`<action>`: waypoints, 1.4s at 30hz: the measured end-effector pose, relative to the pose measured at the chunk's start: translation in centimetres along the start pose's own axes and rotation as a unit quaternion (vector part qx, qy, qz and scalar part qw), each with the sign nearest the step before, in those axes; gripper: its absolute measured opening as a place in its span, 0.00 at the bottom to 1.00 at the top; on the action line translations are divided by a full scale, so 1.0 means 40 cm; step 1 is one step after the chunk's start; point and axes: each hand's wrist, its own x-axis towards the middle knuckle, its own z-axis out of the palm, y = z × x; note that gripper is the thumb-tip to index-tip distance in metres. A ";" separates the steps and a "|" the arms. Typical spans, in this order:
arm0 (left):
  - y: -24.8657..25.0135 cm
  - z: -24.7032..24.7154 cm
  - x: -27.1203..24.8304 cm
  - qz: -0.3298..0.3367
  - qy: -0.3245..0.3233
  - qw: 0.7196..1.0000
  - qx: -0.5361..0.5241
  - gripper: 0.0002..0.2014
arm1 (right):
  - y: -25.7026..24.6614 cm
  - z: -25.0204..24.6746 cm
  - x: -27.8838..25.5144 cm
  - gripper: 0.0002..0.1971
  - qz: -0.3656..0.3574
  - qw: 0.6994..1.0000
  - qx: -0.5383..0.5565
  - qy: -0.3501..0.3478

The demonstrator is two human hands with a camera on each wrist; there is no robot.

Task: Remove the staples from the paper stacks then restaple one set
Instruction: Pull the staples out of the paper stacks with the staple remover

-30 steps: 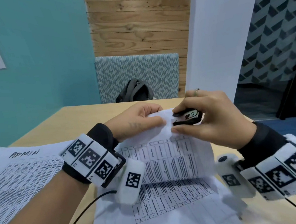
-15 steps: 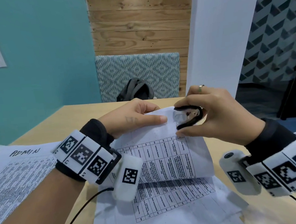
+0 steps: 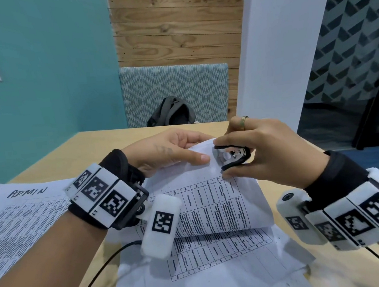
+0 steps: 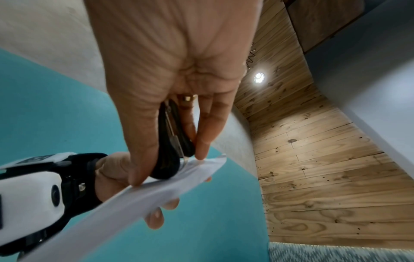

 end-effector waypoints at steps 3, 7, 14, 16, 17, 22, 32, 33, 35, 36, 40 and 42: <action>-0.004 -0.003 0.002 0.003 0.003 1.000 -0.014 0.24 | 0.001 -0.001 0.000 0.24 0.000 1.000 0.002 0.002; -0.003 -0.002 0.004 0.018 0.019 1.000 0.012 0.25 | -0.003 -0.001 0.002 0.23 -0.005 1.000 0.001 0.006; -0.007 0.008 0.008 0.028 0.041 0.998 0.027 0.21 | -0.008 0.005 0.003 0.21 -0.016 0.999 -0.031 0.021; -0.006 0.013 0.009 0.026 0.048 0.998 0.033 0.20 | -0.007 0.008 0.003 0.20 -0.022 0.999 -0.042 0.024; -0.006 0.014 0.009 0.025 0.052 0.998 0.036 0.20 | -0.007 0.010 0.002 0.20 -0.024 0.998 -0.048 0.026; -0.005 0.017 0.005 0.019 0.052 0.998 0.044 0.20 | -0.002 0.020 0.000 0.18 -0.031 0.998 -0.047 0.035; 0.004 0.025 0.002 0.023 0.047 0.998 0.028 0.13 | -0.016 0.018 0.002 0.15 -0.039 0.997 -0.051 0.051; 0.004 0.029 0.003 0.025 0.043 0.999 0.021 0.11 | -0.018 0.014 0.003 0.15 -0.039 0.997 -0.043 0.053; 0.004 0.032 0.004 0.031 0.048 0.998 0.008 0.09 | -0.021 0.009 0.004 0.15 -0.035 0.997 -0.027 0.055; 0.004 0.031 0.005 0.035 0.054 0.998 0.004 0.09 | -0.021 0.008 0.005 0.15 -0.028 0.998 -0.015 0.058; 0.004 0.029 0.002 0.051 0.062 0.997 -0.018 0.08 | -0.007 0.008 0.007 0.17 0.018 0.993 0.085 0.076; 0.004 0.030 0.001 0.057 0.054 0.996 -0.030 0.08 | -0.002 0.006 0.008 0.18 0.036 0.983 0.156 0.089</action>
